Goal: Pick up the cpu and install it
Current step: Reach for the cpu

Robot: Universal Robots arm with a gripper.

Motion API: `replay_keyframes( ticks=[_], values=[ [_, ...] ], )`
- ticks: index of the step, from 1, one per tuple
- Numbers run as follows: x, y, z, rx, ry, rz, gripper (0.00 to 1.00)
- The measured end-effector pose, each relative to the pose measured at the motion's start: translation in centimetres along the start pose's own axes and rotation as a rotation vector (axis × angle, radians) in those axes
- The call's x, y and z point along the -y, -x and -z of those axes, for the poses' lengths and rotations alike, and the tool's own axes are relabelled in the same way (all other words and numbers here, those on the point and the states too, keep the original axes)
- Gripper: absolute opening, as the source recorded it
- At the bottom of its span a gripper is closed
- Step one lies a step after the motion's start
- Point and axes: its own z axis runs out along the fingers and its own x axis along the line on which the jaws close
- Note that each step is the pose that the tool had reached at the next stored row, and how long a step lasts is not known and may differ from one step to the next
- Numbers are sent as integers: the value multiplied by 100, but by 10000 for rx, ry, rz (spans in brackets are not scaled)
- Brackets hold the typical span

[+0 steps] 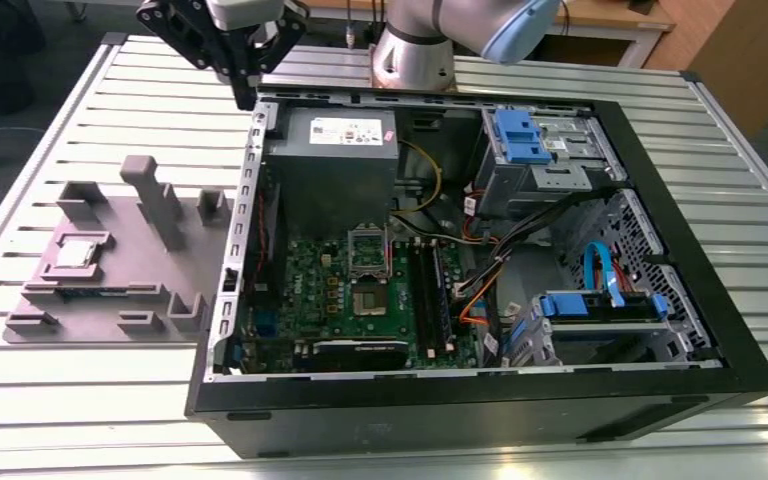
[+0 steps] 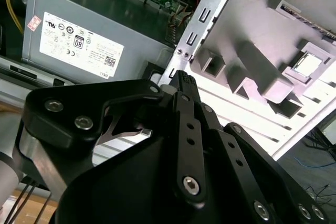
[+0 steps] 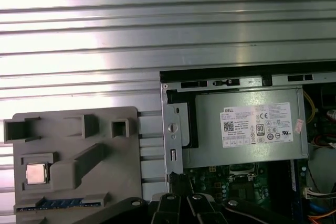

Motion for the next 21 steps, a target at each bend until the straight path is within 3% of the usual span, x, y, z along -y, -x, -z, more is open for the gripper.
replay_keyframes(
  ticks=[21],
  values=[
    [17,-216,-1,9,0,1,11]
  ],
)
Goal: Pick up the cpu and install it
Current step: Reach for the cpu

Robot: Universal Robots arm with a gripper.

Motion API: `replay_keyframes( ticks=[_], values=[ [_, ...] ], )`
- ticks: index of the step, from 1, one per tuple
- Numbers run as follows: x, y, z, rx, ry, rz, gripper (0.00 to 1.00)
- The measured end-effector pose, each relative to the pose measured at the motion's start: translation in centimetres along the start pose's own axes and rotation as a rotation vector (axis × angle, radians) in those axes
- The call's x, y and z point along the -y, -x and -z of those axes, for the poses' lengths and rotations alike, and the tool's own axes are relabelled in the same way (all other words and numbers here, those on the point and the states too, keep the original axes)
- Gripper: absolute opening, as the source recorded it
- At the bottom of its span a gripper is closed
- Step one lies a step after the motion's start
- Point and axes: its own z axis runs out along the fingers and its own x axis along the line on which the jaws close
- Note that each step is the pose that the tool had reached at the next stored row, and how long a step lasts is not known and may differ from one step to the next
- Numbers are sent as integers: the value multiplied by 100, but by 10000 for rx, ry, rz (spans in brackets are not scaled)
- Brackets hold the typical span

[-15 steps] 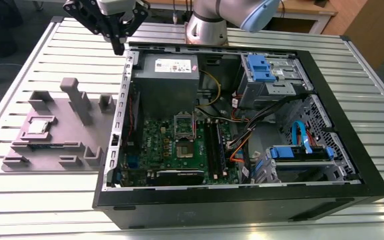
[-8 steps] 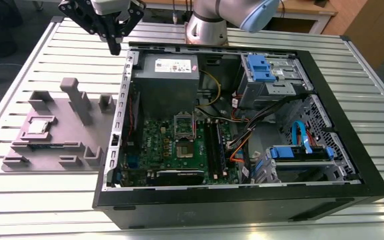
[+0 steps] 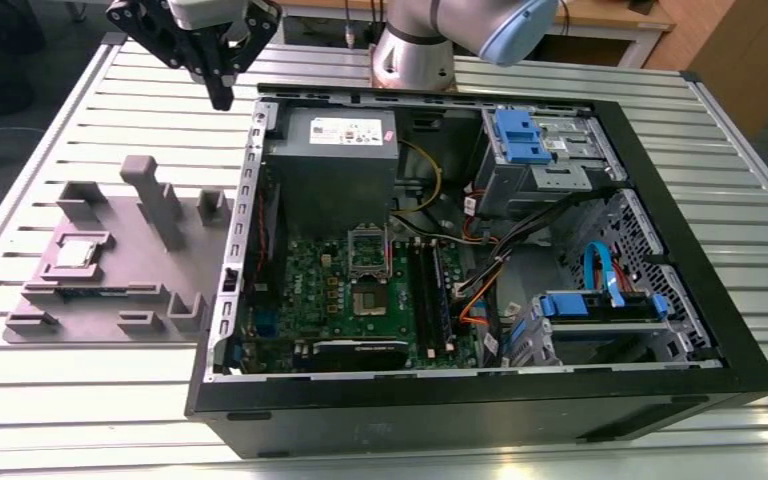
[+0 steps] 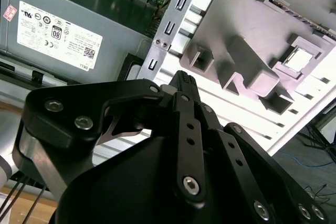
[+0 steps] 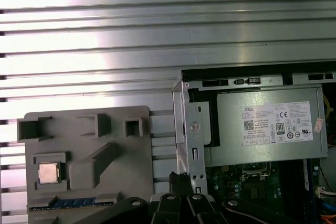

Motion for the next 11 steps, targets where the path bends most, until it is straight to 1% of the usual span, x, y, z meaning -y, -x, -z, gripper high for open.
replay_keyframes(
  ticks=[5,11],
  values=[
    [3,-38,0,2,0,0,11],
    [3,-40,0,1,0,0,11]
  ],
)
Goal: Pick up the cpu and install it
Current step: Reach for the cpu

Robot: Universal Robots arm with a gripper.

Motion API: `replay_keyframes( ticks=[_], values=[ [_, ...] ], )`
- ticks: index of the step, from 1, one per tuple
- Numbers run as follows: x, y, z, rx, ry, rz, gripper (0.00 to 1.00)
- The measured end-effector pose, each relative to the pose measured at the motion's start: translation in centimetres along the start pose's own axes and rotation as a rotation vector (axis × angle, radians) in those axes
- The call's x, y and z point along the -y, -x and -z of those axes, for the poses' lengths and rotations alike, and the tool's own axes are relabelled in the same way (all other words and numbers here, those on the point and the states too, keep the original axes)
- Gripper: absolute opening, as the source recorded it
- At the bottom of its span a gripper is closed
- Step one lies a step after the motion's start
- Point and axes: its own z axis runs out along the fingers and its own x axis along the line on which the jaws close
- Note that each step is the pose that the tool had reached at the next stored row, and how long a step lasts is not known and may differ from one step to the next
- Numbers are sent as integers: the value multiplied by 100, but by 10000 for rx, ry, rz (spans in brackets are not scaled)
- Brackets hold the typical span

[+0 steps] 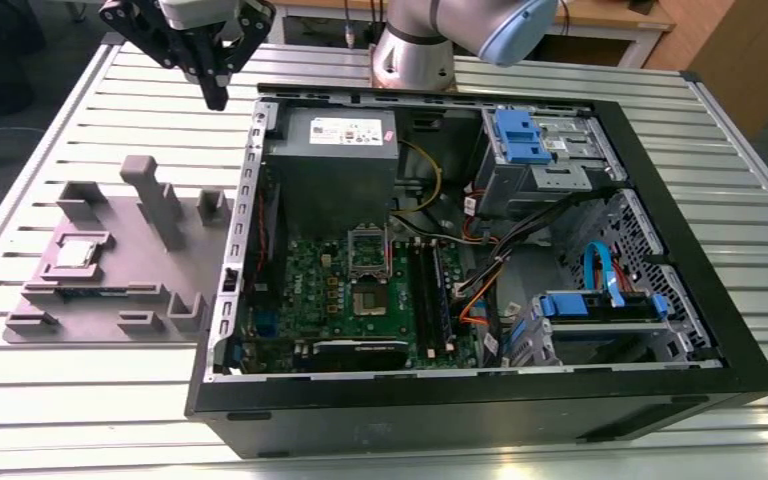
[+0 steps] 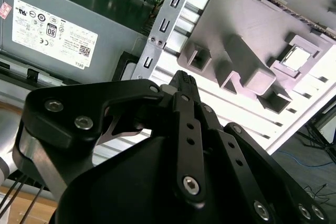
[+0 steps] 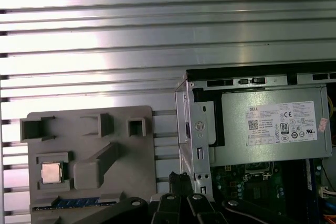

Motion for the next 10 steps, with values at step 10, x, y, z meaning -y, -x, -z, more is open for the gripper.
replay_keyframes(
  ticks=[10],
  values=[
    [4,-52,-1,1,-1,0,11]
  ],
)
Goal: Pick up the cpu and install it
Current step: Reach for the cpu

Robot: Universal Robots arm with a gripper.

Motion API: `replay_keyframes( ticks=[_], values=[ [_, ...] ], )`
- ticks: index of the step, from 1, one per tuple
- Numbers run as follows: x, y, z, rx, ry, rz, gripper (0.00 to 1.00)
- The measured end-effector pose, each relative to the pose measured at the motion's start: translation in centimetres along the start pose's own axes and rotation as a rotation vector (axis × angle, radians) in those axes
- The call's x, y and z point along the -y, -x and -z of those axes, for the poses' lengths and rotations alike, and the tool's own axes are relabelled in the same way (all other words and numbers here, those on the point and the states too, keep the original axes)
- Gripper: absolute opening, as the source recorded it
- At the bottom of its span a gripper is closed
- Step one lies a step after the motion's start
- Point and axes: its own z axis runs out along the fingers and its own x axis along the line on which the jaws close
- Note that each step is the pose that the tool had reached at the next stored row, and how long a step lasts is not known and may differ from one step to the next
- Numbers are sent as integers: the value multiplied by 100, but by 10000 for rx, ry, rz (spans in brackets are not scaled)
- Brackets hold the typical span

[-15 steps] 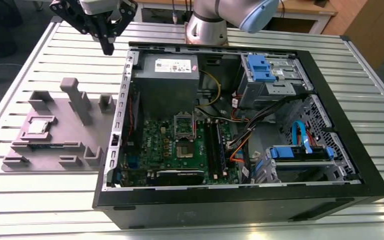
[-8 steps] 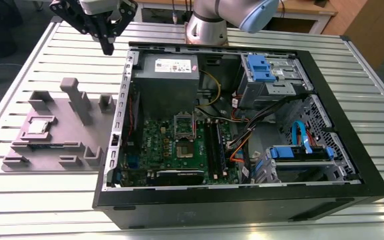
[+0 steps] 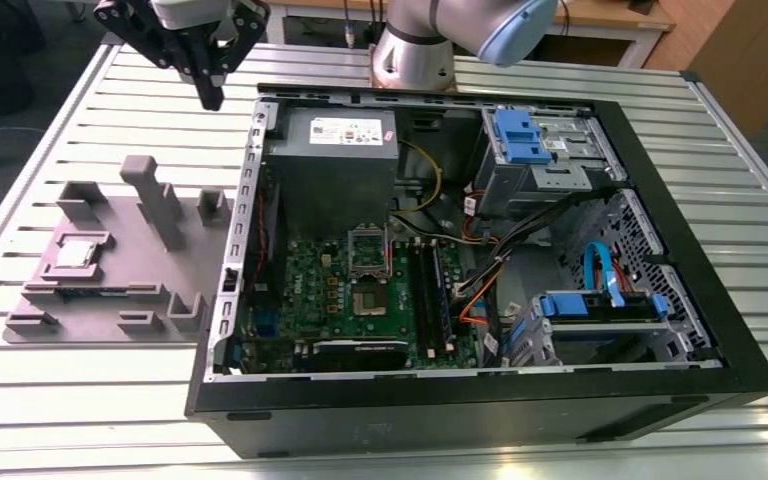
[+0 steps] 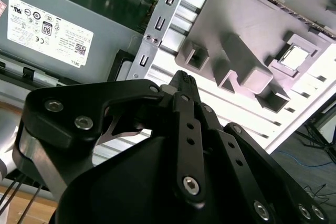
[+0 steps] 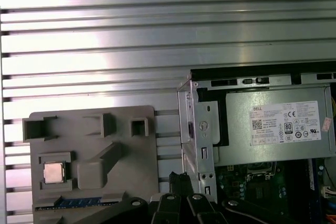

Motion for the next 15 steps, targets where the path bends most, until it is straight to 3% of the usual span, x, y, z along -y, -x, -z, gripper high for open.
replay_keyframes(
  ticks=[9,15],
  values=[
    [29,-129,-41,1,1,0,11],
    [56,-267,-83,1,1,0,11]
  ],
)
